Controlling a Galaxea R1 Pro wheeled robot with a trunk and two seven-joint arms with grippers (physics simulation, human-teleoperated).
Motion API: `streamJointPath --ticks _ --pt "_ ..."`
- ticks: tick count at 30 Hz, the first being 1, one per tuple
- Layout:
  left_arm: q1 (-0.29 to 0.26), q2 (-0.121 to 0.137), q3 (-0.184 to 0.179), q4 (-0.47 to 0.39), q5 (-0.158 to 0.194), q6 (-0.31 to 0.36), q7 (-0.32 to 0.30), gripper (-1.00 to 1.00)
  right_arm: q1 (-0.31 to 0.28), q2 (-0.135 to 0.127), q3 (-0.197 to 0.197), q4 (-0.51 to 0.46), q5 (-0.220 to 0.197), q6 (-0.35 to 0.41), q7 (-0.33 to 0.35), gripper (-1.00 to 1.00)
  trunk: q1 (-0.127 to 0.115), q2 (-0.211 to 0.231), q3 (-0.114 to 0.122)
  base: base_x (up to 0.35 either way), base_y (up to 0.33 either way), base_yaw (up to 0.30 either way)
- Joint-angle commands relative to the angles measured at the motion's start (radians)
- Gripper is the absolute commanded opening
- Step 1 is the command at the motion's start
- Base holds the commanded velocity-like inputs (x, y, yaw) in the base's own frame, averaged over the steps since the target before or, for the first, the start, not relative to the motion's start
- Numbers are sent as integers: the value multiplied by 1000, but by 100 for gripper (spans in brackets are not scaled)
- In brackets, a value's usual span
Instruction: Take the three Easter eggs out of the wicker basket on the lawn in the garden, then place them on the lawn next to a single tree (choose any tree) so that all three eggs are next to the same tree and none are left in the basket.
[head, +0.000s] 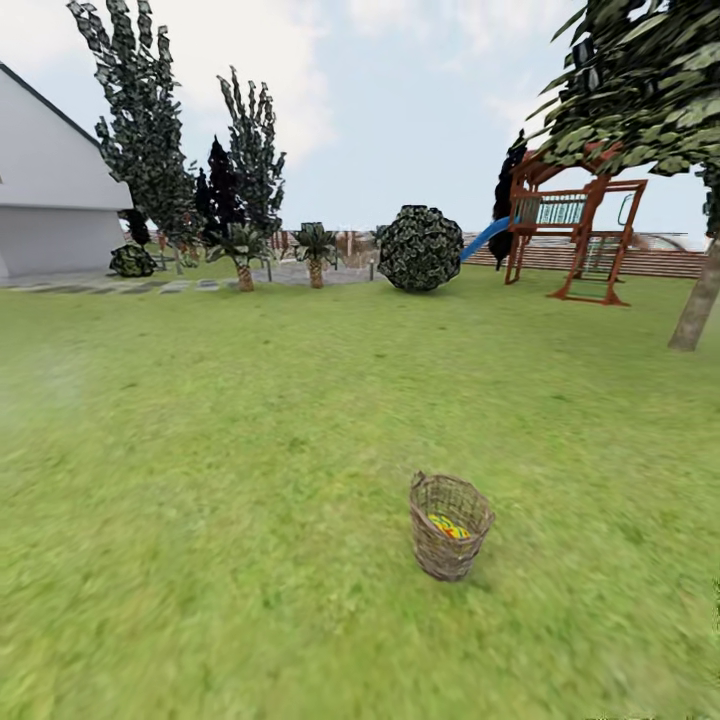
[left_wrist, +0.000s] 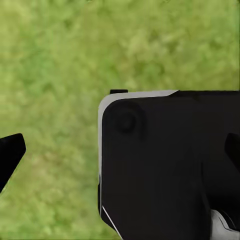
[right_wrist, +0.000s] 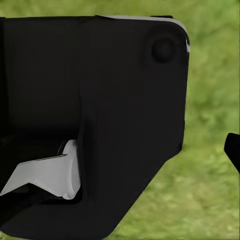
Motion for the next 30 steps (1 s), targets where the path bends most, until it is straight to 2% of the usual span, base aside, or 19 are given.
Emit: streamJointPath --ticks 1,12,30 --pt "0 0 0 1 0 -3 0 100 0 0 -1 0 0 -2 0 100 1 -1 0 263 235 -297" --pt "0 0 0 1 0 -4 0 100 0 0 -1 0 0 -2 0 100 1 -1 0 223 181 -297" --pt "0 1 0 0 0 -5 0 100 0 0 -1 0 0 -2 0 100 1 -1 0 17 10 -297"
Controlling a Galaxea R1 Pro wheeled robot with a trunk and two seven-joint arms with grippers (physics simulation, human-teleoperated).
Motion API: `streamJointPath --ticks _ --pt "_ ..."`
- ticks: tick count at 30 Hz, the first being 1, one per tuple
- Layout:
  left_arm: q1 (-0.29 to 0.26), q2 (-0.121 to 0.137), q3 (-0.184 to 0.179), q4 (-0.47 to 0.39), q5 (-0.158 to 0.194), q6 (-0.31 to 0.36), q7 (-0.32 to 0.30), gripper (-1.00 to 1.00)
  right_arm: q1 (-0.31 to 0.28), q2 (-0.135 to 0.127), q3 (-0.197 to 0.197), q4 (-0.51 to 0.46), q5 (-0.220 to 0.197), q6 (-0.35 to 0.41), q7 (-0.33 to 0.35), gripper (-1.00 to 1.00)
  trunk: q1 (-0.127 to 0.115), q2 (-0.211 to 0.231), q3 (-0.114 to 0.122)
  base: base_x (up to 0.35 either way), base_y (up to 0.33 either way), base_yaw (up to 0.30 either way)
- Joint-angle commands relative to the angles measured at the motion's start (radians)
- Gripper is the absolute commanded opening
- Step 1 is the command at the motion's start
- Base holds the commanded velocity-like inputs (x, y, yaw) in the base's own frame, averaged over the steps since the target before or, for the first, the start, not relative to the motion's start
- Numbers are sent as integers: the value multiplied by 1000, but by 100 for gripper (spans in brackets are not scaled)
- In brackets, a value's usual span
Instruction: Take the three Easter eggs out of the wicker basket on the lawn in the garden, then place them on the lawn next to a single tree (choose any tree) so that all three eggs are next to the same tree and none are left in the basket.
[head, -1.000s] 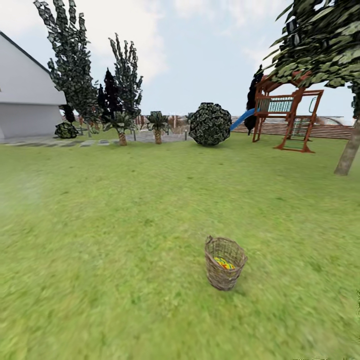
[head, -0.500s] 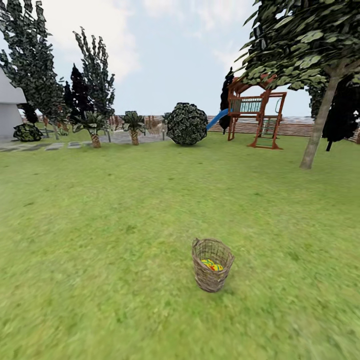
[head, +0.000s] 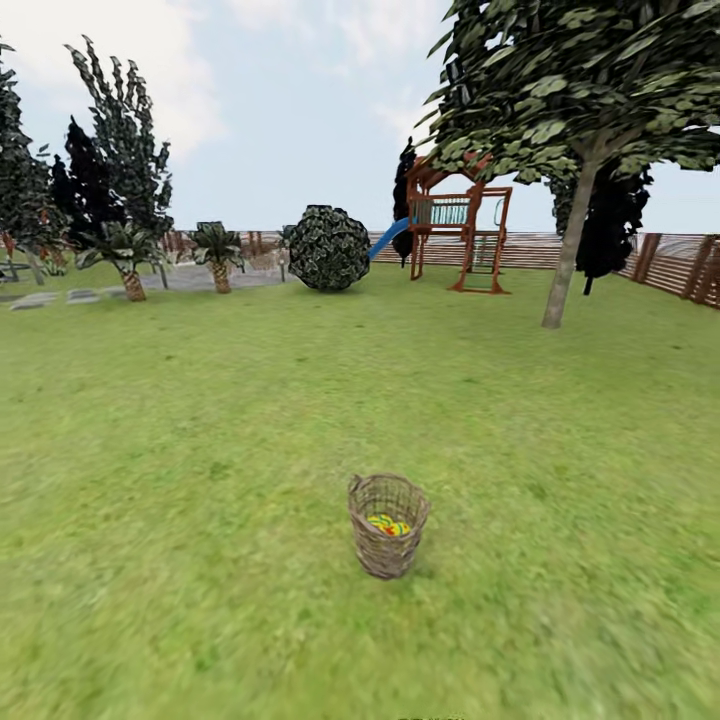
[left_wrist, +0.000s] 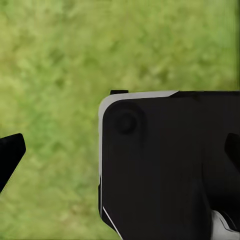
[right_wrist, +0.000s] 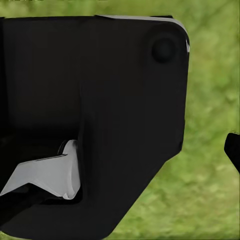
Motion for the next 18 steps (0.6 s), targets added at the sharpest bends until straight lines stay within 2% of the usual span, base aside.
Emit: streamJointPath --ticks 1,18 --pt "0 0 1 1 0 -3 0 100 0 0 -1 0 -1 -2 0 100 0 -1 0 0 0 -297" --pt "0 0 1 1 0 -3 0 100 0 0 0 1 0 -2 0 100 0 -1 0 12 0 -297"
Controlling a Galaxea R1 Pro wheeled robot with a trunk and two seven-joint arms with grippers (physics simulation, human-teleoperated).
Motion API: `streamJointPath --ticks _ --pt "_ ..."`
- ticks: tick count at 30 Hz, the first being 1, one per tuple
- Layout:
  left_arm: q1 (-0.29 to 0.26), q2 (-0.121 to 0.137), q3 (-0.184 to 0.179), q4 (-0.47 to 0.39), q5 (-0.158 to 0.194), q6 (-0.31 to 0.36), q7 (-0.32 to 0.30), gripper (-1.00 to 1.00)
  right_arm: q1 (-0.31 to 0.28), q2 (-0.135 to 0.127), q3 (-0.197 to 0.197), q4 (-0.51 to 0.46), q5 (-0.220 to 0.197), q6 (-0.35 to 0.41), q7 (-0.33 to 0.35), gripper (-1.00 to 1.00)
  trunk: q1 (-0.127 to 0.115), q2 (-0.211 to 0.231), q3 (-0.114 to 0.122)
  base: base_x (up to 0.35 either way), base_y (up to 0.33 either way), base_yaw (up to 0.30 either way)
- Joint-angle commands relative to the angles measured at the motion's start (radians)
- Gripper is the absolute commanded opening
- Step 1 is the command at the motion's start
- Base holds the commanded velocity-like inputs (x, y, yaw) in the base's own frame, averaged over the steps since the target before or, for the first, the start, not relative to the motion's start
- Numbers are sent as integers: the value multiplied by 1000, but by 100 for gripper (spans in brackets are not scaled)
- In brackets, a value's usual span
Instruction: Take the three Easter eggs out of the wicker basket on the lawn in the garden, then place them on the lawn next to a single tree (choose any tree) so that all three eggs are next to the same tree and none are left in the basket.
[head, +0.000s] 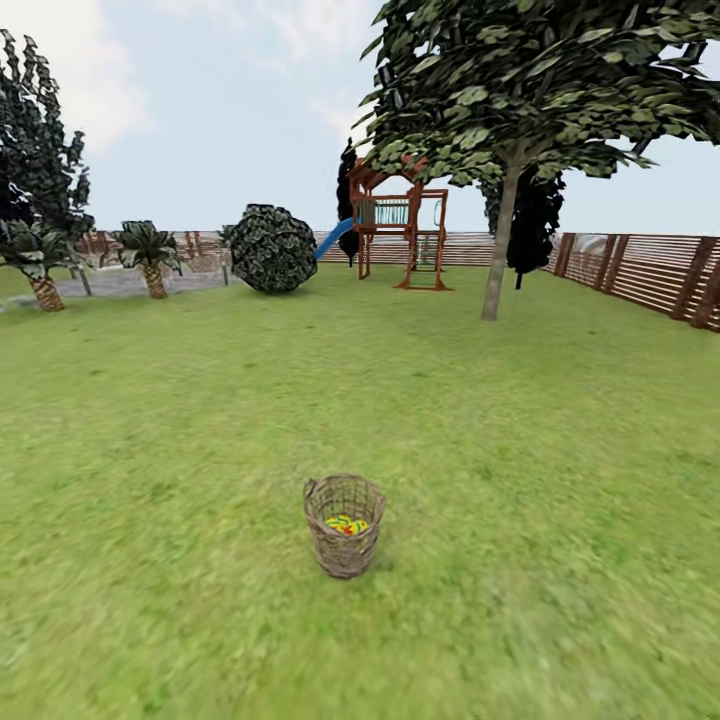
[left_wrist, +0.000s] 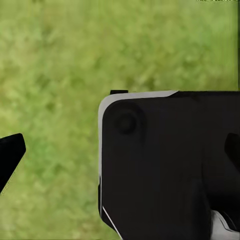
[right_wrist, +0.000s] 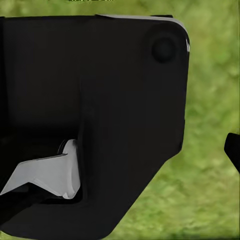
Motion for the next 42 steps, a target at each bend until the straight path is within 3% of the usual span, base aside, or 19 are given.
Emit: streamJointPath --ticks 1,24,42 --pt "0 0 0 1 0 -3 0 100 0 0 -1 0 -1 -2 0 100 1 -1 0 99 0 -297" --pt "0 1 0 1 0 -3 0 100 0 0 0 1 0 -2 0 100 1 -1 -13 36 0 -262" --pt "0 1 0 1 1 -3 0 100 0 -2 8 -2 9 0 0 100 1 -1 -35 92 43 -139"
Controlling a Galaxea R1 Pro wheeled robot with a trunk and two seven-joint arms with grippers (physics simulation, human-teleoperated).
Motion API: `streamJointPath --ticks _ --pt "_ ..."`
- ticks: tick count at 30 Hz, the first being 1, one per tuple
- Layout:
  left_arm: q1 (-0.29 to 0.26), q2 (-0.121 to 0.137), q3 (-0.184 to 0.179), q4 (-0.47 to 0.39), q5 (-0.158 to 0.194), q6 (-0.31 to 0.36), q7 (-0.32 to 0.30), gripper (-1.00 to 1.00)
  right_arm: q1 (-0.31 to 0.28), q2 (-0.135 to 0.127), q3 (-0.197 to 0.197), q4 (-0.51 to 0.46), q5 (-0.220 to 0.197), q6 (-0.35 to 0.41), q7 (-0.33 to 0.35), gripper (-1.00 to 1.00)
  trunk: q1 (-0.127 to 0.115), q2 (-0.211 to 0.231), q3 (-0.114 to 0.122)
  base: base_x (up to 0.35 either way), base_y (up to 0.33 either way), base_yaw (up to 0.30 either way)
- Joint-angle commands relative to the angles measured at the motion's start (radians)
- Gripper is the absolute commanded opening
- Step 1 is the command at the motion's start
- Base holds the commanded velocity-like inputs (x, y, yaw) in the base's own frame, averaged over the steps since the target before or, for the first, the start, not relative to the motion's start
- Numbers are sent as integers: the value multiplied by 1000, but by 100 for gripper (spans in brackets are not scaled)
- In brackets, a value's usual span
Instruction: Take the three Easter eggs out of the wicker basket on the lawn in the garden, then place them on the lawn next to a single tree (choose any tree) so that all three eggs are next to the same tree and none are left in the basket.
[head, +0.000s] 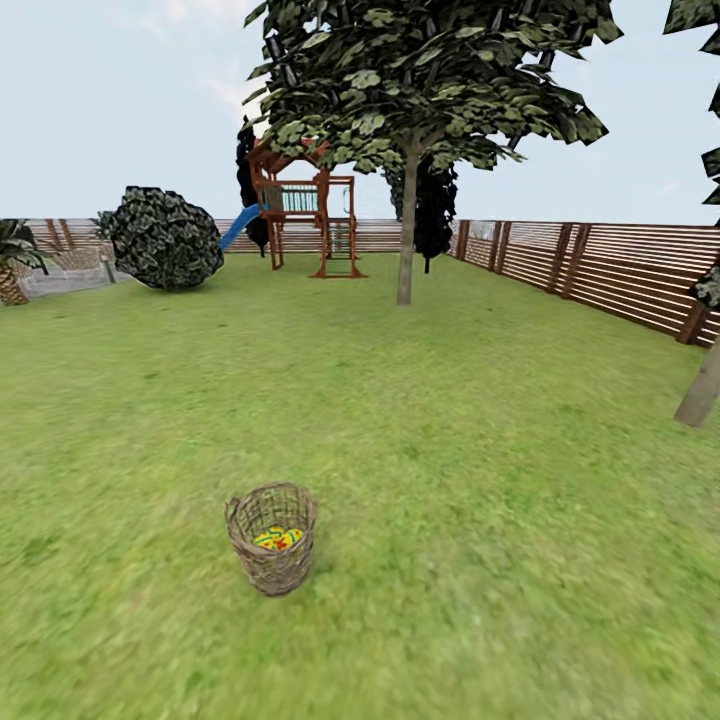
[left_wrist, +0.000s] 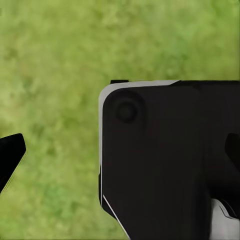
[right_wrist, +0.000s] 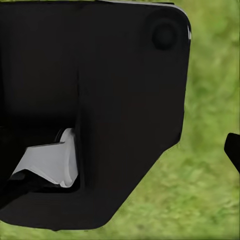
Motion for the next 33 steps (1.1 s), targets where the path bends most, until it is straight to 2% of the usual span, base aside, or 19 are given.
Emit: streamJointPath --ticks 1,11,24,33 --pt "-1 0 0 1 0 -3 0 100 0 0 0 -1 1 -2 0 100 1 -2 -2 263 126 -18" --pt "-1 0 0 1 0 -3 0 100 0 0 -1 -2 -1 -2 0 100 1 -2 -3 128 76 -4" --pt "-1 0 0 1 0 -3 0 100 0 0 -2 -2 -7 -2 0 100 1 -2 -3 230 129 0" --pt "-1 0 0 1 0 -3 0 100 0 1 0 -1 -6 -1 0 100 1 -2 -3 67 69 0"
